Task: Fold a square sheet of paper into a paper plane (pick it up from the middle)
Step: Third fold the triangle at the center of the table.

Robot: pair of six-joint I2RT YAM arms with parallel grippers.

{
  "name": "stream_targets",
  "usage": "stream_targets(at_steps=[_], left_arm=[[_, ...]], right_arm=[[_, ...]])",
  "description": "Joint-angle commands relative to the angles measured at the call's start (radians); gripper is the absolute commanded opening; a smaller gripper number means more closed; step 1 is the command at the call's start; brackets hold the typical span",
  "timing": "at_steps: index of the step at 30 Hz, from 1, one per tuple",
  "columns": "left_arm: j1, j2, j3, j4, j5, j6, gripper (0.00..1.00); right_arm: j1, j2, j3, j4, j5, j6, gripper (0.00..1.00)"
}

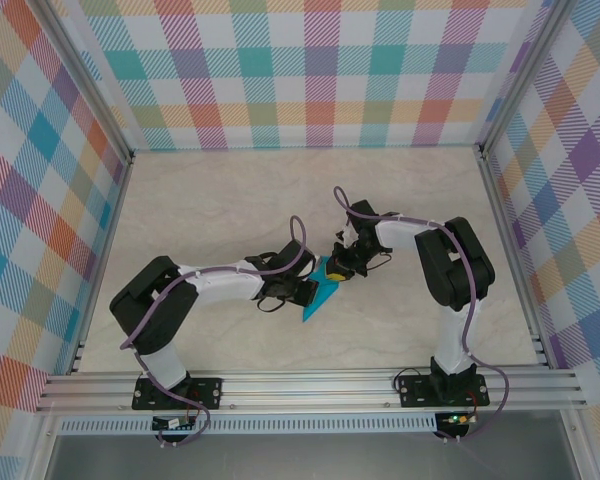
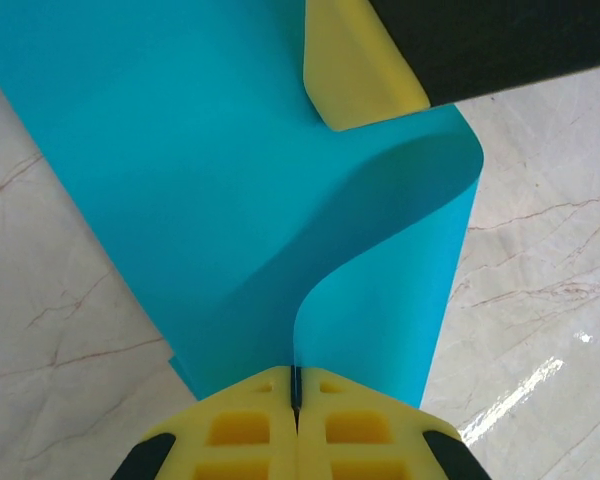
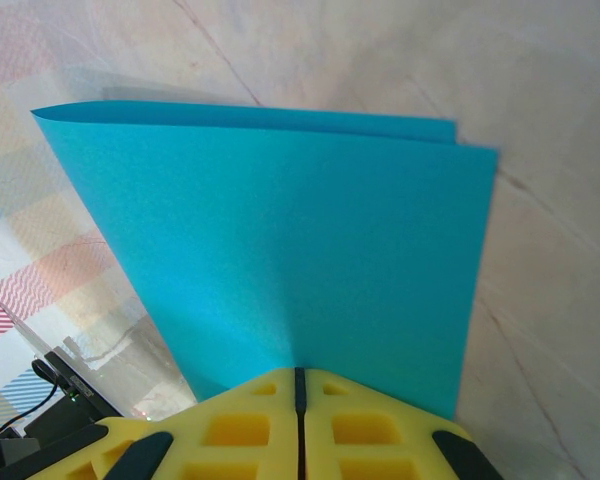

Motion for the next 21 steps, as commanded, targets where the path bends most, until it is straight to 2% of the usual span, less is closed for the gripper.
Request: stream_targets(at_steps=[1,21], left_arm=[[0.013,0.015,0.03,-0.023,-0.015,0.016,0.0],[0.013,0.057,0.008,-0.018,-0.039,0.015,0.0]], right_arm=[[0.006,0.035,-0.001,-0.036,0.044,-0.01,0.07],[0.012,0.027,-0.006,-0.033,0.043,-0.005,0.08]])
